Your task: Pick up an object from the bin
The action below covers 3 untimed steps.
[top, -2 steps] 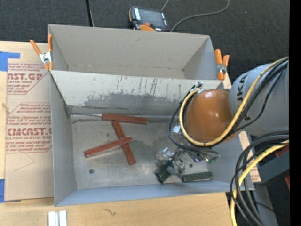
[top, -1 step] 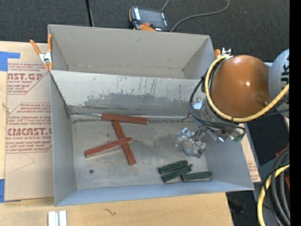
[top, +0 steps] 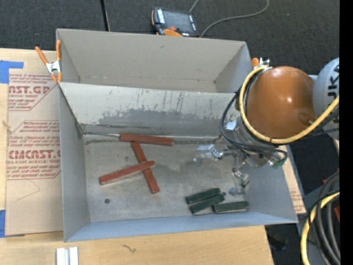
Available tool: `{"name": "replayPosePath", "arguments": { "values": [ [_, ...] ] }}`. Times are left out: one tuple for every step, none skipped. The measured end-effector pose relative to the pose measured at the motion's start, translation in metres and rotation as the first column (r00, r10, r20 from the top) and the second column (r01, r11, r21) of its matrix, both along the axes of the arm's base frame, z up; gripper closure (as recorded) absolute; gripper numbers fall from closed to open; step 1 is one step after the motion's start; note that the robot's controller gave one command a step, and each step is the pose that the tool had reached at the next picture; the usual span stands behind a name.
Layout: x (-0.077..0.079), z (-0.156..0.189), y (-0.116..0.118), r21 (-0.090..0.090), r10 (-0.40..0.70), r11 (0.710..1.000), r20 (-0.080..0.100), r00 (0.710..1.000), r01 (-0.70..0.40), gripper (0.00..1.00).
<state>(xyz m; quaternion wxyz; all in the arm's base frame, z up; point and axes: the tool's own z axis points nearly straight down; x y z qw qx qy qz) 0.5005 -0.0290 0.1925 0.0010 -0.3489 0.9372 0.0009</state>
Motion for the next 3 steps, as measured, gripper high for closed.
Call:
{"name": "replayPosePath", "arguments": {
  "values": [
    [-0.019, -0.125, 0.004, 0.000, 0.070, 0.998, 0.006, 0.998, -0.070, 0.00],
    [-0.020, -0.121, 0.003, -0.003, 0.067, 0.998, -0.003, 0.998, -0.067, 1.00],
    [0.006, 0.023, -0.010, -0.003, 0.037, 0.999, 0.008, 0.999, -0.037, 1.00]
  ]
}}
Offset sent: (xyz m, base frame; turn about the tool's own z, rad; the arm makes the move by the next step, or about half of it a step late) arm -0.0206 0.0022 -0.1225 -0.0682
